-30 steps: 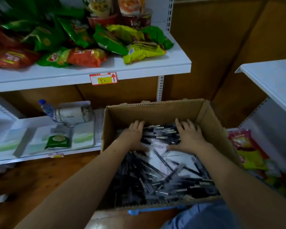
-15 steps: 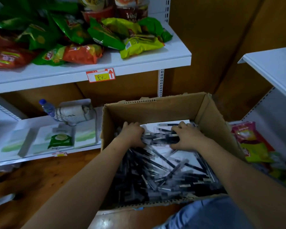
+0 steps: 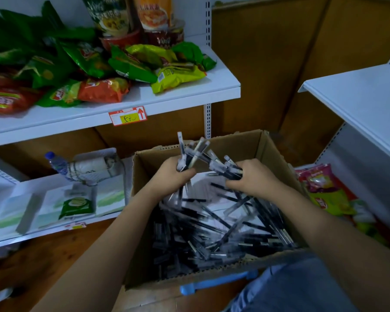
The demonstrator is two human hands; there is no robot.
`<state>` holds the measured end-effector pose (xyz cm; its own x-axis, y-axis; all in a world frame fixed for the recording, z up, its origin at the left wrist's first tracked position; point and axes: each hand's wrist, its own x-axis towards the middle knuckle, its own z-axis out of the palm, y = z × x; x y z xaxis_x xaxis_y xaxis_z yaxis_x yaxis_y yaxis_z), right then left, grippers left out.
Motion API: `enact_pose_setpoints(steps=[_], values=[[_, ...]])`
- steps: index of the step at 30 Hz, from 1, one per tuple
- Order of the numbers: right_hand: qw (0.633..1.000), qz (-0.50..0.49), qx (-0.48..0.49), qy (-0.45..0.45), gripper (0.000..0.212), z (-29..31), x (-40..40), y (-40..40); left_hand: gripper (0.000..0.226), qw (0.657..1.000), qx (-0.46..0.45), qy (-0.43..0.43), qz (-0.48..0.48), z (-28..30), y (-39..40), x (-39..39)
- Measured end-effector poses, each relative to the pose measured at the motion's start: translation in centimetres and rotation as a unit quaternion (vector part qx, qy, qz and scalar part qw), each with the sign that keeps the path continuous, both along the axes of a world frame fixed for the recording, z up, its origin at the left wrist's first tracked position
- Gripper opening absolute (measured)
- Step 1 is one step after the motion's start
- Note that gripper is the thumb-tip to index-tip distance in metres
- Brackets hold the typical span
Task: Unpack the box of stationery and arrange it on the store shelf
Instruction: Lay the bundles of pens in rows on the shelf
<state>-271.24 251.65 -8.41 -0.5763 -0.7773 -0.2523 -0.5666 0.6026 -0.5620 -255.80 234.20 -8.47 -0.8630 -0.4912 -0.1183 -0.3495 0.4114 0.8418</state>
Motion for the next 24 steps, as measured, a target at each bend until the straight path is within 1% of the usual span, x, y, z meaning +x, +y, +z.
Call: enact_pose_setpoints(steps=[2,3,5,7,9,10,12,15,17,19,21,23,24], values=[[0.998,-0.024,-0.041,-0.027,0.040,0.7,0.6,0.4,0.025,0.999,0.018,0.034,0.027,1.2,0.7,-0.1],[0.997,-0.033,-0.062,-0.036,0.037,0.9,0.9,0.5,0.019,0.997,0.032,0.055,0.033,1.9,1.1,0.0],[0.991,-0.045,-0.109,-0.055,0.022,1.2,1.6,0.7,0.019,0.993,0.056,0.089,0.050,3.1,1.7,0.1],[0.983,-0.060,-0.155,-0.080,0.022,1.7,2.3,0.8,0.010,0.986,0.081,0.127,0.075,4.5,2.1,0.3],[0.974,-0.083,-0.186,-0.096,0.022,2.4,2.9,0.9,0.011,0.976,0.115,0.158,0.097,5.9,2.2,0.5],[0.969,-0.097,-0.199,-0.107,0.019,2.8,3.0,1.0,0.015,0.972,0.128,0.172,0.094,6.8,2.4,0.7],[0.955,-0.131,-0.234,-0.124,0.014,4.0,3.1,1.4,0.022,0.968,0.138,0.202,0.064,8.7,3.0,0.6],[0.929,-0.168,-0.298,-0.142,0.020,6.3,2.5,3.2,0.019,0.952,0.193,0.236,0.028,11.4,5.2,-0.6],[0.908,-0.197,-0.335,-0.157,0.025,8.1,1.7,5.4,0.019,0.938,0.229,0.259,-0.014,13.0,7.9,-2.3],[0.892,-0.239,-0.347,-0.162,0.024,10.2,0.9,7.5,0.018,0.927,0.248,0.279,-0.026,14.0,10.3,-4.0],[0.870,-0.308,-0.356,-0.144,0.020,12.5,-0.3,11.7,0.018,0.924,0.257,0.278,-0.051,14.7,14.0,-6.7],[0.853,-0.360,-0.368,-0.089,0.019,14.8,-1.3,17.7,0.016,0.927,0.246,0.268,-0.089,15.3,18.6,-9.8],[0.844,-0.374,-0.380,-0.058,0.021,15.8,-1.5,21.2,0.015,0.929,0.235,0.263,-0.113,15.4,21.2,-11.4]])
